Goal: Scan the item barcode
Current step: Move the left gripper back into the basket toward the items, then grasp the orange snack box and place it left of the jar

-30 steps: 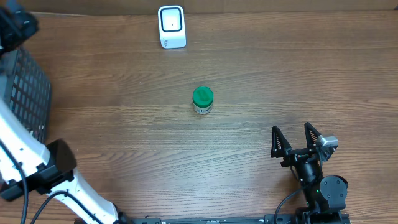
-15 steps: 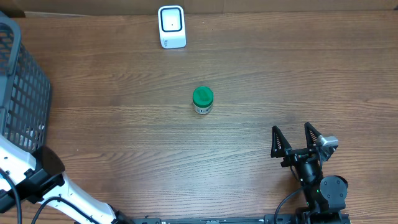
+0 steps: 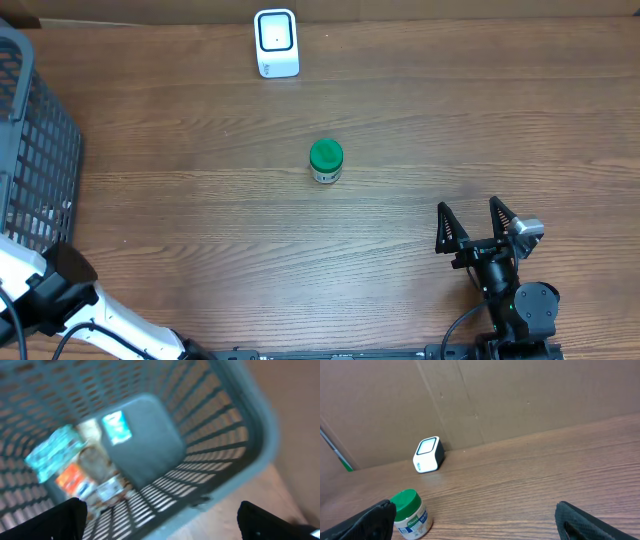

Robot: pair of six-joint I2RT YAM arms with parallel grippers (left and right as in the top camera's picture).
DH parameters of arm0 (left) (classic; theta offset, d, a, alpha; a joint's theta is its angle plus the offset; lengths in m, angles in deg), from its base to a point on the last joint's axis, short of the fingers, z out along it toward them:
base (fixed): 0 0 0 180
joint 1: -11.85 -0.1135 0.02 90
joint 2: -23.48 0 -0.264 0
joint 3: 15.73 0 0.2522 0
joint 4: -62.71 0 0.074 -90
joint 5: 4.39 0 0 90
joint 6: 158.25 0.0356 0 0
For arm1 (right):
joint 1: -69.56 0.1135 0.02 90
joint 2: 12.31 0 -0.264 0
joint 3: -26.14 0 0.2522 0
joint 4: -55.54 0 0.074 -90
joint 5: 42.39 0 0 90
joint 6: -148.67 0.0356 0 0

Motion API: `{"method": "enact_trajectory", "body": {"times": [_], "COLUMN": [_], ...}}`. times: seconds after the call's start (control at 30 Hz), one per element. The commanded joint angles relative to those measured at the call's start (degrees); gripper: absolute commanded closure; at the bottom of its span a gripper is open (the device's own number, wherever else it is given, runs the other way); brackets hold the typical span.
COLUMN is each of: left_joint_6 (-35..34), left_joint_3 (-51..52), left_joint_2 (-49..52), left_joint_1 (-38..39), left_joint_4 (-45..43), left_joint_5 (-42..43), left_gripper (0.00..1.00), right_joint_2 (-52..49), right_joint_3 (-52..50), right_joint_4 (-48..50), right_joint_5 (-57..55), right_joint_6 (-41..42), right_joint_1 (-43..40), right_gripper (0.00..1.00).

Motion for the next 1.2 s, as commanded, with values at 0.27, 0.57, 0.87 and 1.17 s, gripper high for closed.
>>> {"method": "enact_trajectory", "body": {"times": [0.27,0.57,0.87,1.17], "left_joint_6": [-4.33,-2.71,0.07,2.8], "left_joint_3": [22.18,39.12,55.25,62.55], "left_joint_2": [-0.7,-0.7,-0.7,-0.5], "left_joint_1": [-7.13,-8.74,-8.74,-8.66], "left_joint_4": [-3.89,-12.2,-26.05,-33.66], "left_joint_5": [-6.49,-9.75,-10.84,-8.04], "left_gripper": [0.02,0.2,0.21,0.25], "right_joint_2": [0.57,0.57,0.57,0.57], "right_joint_3": [-0.61,-0.61,-0.61,-0.61], "right_joint_4": [0.28,0.28,0.28,0.28], "right_joint_5": [0.28,0.28,0.28,0.28], "right_joint_6": [0.17,0.17,0.17,0.17], "right_joint_1": [0.31,0.31,0.31,0.31], "right_gripper": [0.0,0.0,0.0,0.0]}}
